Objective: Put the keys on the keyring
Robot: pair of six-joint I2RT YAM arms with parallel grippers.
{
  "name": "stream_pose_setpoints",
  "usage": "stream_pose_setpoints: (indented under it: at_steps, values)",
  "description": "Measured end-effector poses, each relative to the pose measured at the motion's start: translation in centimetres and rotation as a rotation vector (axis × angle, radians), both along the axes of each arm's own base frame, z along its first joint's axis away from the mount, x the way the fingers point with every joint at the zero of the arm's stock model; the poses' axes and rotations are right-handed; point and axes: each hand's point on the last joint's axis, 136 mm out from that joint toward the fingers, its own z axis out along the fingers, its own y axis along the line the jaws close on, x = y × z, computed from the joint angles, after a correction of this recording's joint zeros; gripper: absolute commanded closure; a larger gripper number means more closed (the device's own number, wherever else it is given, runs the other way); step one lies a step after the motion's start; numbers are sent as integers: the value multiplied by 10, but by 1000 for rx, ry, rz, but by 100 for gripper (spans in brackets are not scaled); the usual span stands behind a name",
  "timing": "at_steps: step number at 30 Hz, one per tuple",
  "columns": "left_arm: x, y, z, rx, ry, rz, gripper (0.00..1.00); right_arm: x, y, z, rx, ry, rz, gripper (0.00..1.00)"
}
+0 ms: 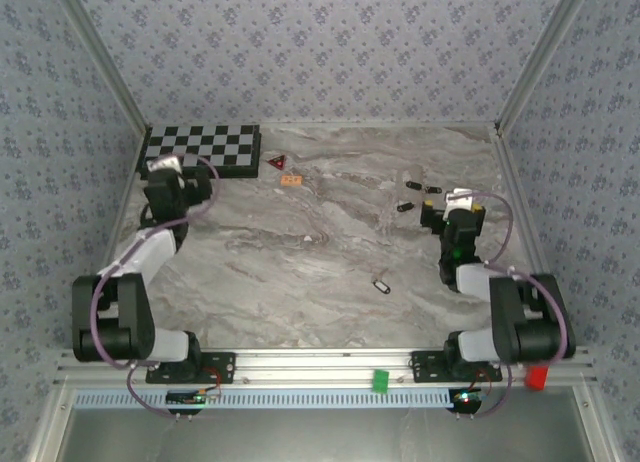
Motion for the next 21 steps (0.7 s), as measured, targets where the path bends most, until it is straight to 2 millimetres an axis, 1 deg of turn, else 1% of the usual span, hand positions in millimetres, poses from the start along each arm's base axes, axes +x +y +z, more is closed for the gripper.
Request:
stream_pose_setpoints:
  at_steps: [2,3,4,5,6,8,9,11,13,15,18,21]
  values:
    - [-1,9,40,-64,-47,83,0,-7,-4,25,77,-45,-41,0]
    - [-3,12,54,-94,-68,108,0,-9,-8,37,122,-62,-61,0]
    - [-7,13,65,-130,-86,129,0,-11,-13,49,169,-83,-83,0]
    - [-12,14,71,-166,-95,146,0,-13,-17,61,229,-105,-106,0]
    - [-17,14,73,-195,-95,155,0,-15,-21,69,276,-123,-129,0]
    - [-27,8,69,-270,-94,159,0,-23,-29,82,388,-155,-172,0]
    - [-31,5,65,-300,-90,153,0,-26,-31,83,435,-161,-178,0]
    - [-40,-6,50,-375,-68,127,0,-31,-33,83,519,-162,-181,0]
    - [-46,-16,36,-434,-37,99,0,-31,-32,82,575,-162,-166,0]
    - [-52,-27,25,-470,-6,74,0,-30,-24,80,624,-148,-134,0]
    - [-62,-55,15,-484,27,-2,0,-25,-10,67,695,-85,-86,1]
    - [-75,-88,7,-482,48,-97,0,-14,4,47,754,12,-52,1]
